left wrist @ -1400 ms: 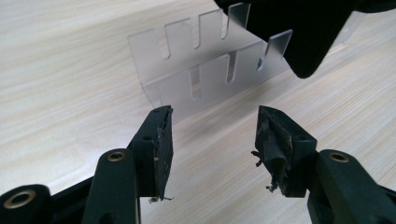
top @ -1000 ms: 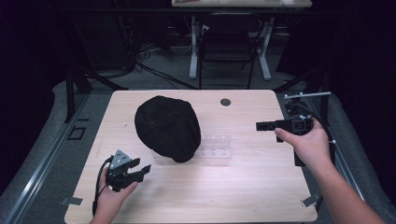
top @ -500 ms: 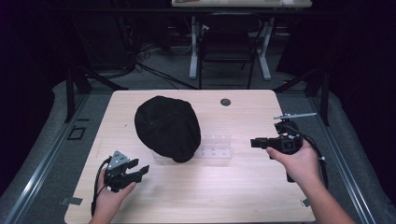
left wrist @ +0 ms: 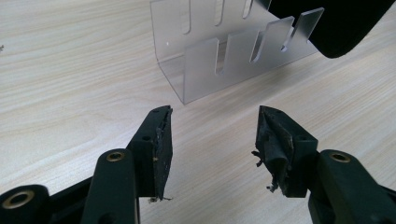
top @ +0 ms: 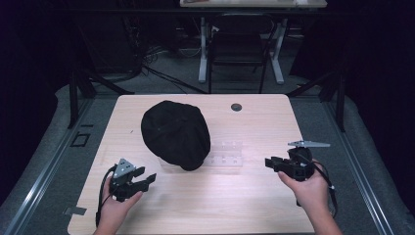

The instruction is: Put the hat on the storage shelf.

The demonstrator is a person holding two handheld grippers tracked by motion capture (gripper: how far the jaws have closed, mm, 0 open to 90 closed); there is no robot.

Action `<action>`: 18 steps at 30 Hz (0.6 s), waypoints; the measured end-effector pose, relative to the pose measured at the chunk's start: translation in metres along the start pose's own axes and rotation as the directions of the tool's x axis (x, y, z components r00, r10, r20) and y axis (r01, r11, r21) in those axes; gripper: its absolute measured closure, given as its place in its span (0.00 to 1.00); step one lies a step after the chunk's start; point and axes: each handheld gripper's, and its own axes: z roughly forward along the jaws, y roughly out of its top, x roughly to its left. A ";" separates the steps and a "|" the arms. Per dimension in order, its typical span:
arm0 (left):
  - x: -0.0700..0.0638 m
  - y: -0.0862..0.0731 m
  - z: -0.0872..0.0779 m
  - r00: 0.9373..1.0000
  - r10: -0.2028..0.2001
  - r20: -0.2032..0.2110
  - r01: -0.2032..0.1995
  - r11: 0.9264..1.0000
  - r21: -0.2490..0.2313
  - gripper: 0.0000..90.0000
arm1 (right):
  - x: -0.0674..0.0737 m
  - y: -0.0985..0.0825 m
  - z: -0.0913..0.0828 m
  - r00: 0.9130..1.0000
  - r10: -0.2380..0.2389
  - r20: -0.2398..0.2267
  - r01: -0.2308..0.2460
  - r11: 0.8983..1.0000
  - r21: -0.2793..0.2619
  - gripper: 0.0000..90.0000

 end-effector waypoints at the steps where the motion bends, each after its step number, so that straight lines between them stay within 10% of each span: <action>1: 0.000 0.000 0.000 1.000 0.001 0.000 -0.001 1.000 0.001 0.52 | -0.001 -0.005 0.003 1.000 0.007 0.003 -0.007 1.000 0.002 0.74; 18: -0.007 -0.001 0.004 0.999 0.045 0.010 -0.045 0.999 0.011 0.52 | -0.007 -0.052 0.033 0.995 -0.057 0.079 0.065 0.993 -0.095 0.61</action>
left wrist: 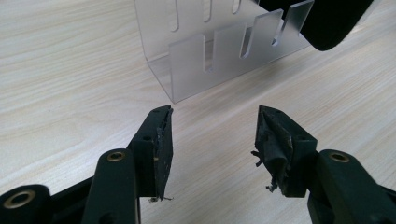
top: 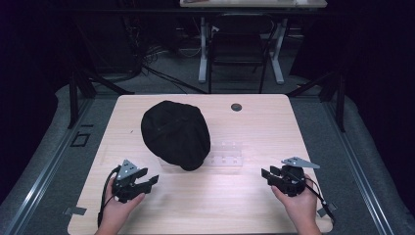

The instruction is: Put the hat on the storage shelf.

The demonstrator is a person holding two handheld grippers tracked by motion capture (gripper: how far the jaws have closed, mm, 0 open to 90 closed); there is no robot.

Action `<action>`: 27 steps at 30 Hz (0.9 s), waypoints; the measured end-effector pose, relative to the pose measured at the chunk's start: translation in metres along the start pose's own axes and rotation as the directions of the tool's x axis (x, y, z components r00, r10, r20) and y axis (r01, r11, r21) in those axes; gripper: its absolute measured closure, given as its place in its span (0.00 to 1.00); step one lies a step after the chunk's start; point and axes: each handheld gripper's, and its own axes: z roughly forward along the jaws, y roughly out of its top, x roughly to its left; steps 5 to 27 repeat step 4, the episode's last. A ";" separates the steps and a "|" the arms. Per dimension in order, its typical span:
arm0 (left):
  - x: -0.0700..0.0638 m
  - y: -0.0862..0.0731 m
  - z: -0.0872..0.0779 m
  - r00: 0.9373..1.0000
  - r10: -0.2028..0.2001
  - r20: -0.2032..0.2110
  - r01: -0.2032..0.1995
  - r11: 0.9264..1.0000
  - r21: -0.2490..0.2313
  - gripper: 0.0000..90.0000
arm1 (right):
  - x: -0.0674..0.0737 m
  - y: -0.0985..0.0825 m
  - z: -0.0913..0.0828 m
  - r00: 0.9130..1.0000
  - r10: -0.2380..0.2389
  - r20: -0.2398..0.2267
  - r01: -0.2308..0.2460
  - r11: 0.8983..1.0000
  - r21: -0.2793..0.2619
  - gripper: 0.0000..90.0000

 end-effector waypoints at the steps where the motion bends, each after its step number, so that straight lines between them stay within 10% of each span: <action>1: 0.000 0.000 0.000 1.000 0.002 0.003 -0.002 1.000 0.003 0.52 | 0.000 -0.002 0.001 1.000 -0.011 0.002 0.011 1.000 0.000 0.60; 4: -0.002 0.000 0.002 1.000 0.012 -0.003 -0.012 1.000 -0.008 0.52 | 0.001 -0.005 0.003 0.997 -0.071 0.018 0.071 0.997 0.010 0.53; 27: -0.002 0.000 0.002 1.000 0.012 -0.003 -0.012 1.000 -0.008 0.52 | 0.001 -0.005 0.003 0.997 -0.071 0.018 0.071 0.997 0.010 0.53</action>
